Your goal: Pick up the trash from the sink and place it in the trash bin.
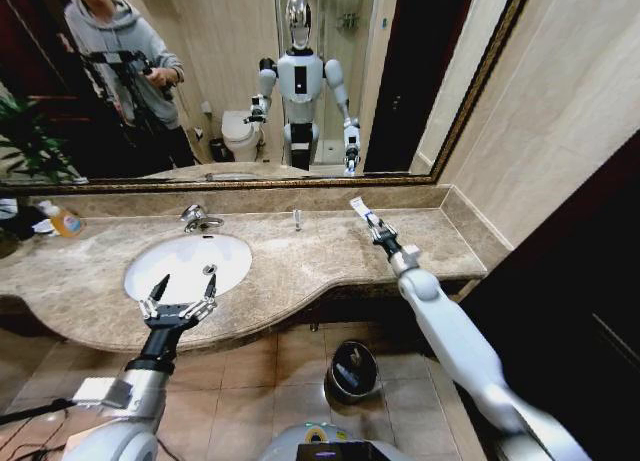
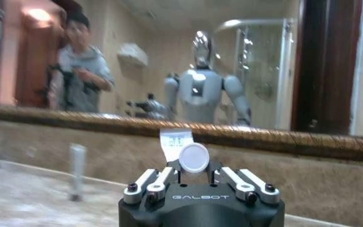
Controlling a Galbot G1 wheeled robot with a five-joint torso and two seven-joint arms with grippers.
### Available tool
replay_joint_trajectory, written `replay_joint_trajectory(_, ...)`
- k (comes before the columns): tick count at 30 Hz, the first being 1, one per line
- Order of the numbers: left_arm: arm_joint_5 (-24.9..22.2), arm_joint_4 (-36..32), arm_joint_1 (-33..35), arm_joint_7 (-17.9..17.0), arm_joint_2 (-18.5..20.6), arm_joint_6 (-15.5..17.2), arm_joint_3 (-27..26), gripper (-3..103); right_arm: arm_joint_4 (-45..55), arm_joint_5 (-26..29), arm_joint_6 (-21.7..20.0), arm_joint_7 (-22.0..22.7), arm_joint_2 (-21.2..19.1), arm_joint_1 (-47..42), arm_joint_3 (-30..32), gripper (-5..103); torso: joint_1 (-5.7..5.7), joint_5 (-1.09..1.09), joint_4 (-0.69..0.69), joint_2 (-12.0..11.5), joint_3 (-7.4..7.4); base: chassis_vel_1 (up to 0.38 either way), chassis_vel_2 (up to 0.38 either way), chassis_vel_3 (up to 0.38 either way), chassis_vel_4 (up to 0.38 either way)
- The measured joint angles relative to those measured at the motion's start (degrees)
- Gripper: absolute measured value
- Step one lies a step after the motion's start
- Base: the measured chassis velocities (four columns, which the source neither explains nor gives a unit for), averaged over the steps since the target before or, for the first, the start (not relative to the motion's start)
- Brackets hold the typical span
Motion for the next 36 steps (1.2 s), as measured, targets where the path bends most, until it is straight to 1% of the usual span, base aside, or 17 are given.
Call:
replay_joint_trajectory(3,0.0,0.0,0.0,0.0,0.0,0.0,0.0,100,7.1,0.9,2.5,-0.9,-1.1,-9.5,4.1,25,0.0,-0.02,0.03,0.0,0.0,0.0,0.0,0.0,0.0)
replay_joint_trajectory(5,0.0,0.0,0.0,0.0,0.0,0.0,0.0,100,7.9,0.4,3.0,-1.1,-1.1,-11.5,5.0,25,0.0,0.0,0.04,0.0,0.0,0.0,0.0,0.0,0.0)
replay_joint_trajectory(7,0.0,0.0,0.0,0.0,0.0,0.0,0.0,100,11.6,-1.7,5.3,-2.6,-0.3,-20.3,8.6,25,0.0,0.0,0.01,0.0,0.0,0.0,0.0,0.0,0.0)
replay_joint_trajectory(10,0.0,0.0,0.0,0.0,0.0,0.0,0.0,100,13.1,-2.4,6.5,-3.0,0.4,-24.4,9.5,25,-0.01,-0.01,-0.01,0.0,0.0,0.0,0.0,0.0,0.0)
replay_joint_trajectory(12,0.0,0.0,0.0,0.0,0.0,0.0,0.0,100,14.0,-3.9,9.1,-4.0,1.4,-29.2,9.2,25,-0.01,-0.03,0.01,0.0,0.0,0.0,0.0,0.0,0.0)
replay_joint_trajectory(13,0.0,0.0,0.0,0.0,0.0,0.0,0.0,100,13.8,-5.4,10.7,-4.4,2.0,-31.6,9.2,25,0.0,-0.01,0.04,0.0,0.0,0.0,0.0,0.0,0.0)
replay_joint_trajectory(15,0.0,0.0,0.0,0.0,0.0,0.0,0.0,100,13.6,-6.2,11.5,-4.4,2.2,-32.9,9.2,25,0.0,-0.03,0.04,0.0,0.0,0.0,0.0,0.0,0.0)
replay_joint_trajectory(16,0.0,0.0,0.0,0.0,0.0,0.0,0.0,100,12.6,-8.0,14.5,-4.5,2.7,-37.0,9.3,25,0.01,-0.03,0.02,0.0,0.0,0.0,0.0,0.0,0.0)
replay_joint_trajectory(18,0.0,0.0,0.0,0.0,0.0,0.0,0.0,100,11.9,-8.7,15.8,-4.5,2.8,-38.7,9.2,25,0.01,-0.04,0.02,0.0,0.0,0.0,0.0,0.0,0.0)
replay_joint_trajectory(21,0.0,0.0,0.0,0.0,0.0,0.0,0.0,100,8.4,-12.0,19.9,-3.7,3.3,-43.9,9.2,25,0.0,-0.02,0.0,0.0,0.0,0.0,0.0,0.0,0.0)
replay_joint_trajectory(24,0.0,0.0,0.0,0.0,0.0,0.0,0.0,100,5.7,-13.2,21.3,-3.0,3.4,-45.2,8.9,25,0.0,-0.04,0.0,0.0,0.0,0.0,0.0,0.0,0.0)
replay_joint_trajectory(26,0.0,0.0,0.0,0.0,0.0,0.0,0.0,100,1.2,-15.3,22.8,-2.6,3.7,-44.6,7.9,25,0.0,-0.03,0.01,0.0,0.01,0.0,0.0,0.0,0.0)
replay_joint_trajectory(29,0.0,0.0,0.0,0.0,0.0,0.0,0.0,100,-3.2,-16.6,22.6,-2.7,4.1,-42.6,6.5,25,0.01,-0.02,0.01,0.0,0.01,0.0,0.0,0.0,0.0)
replay_joint_trajectory(31,0.0,0.0,0.0,0.0,0.0,0.0,0.0,100,-8.9,-17.2,19.0,-3.5,5.1,-38.4,4.0,25,0.01,-0.03,0.01,0.0,0.01,0.0,0.0,0.0,0.0)
replay_joint_trajectory(32,0.0,0.0,0.0,0.0,0.0,0.0,0.0,100,-8.9,-17.2,19.0,-3.5,5.1,-38.4,4.0,25,0.01,-0.03,0.01,0.0,0.01,0.0,0.0,0.0,0.0)
replay_joint_trajectory(35,0.0,0.0,0.0,0.0,0.0,0.0,0.0,100,-17.4,-18.7,14.5,-6.9,7.5,-31.6,1.9,25,0.01,-0.01,0.04,0.0,0.01,0.0,0.0,0.0,0.0)
replay_joint_trajectory(36,0.0,0.0,0.0,0.0,0.0,0.0,0.0,100,-17.4,-18.7,14.5,-6.9,7.5,-31.6,1.9,25,0.01,-0.01,0.04,0.0,0.01,0.0,0.0,0.0,0.0)
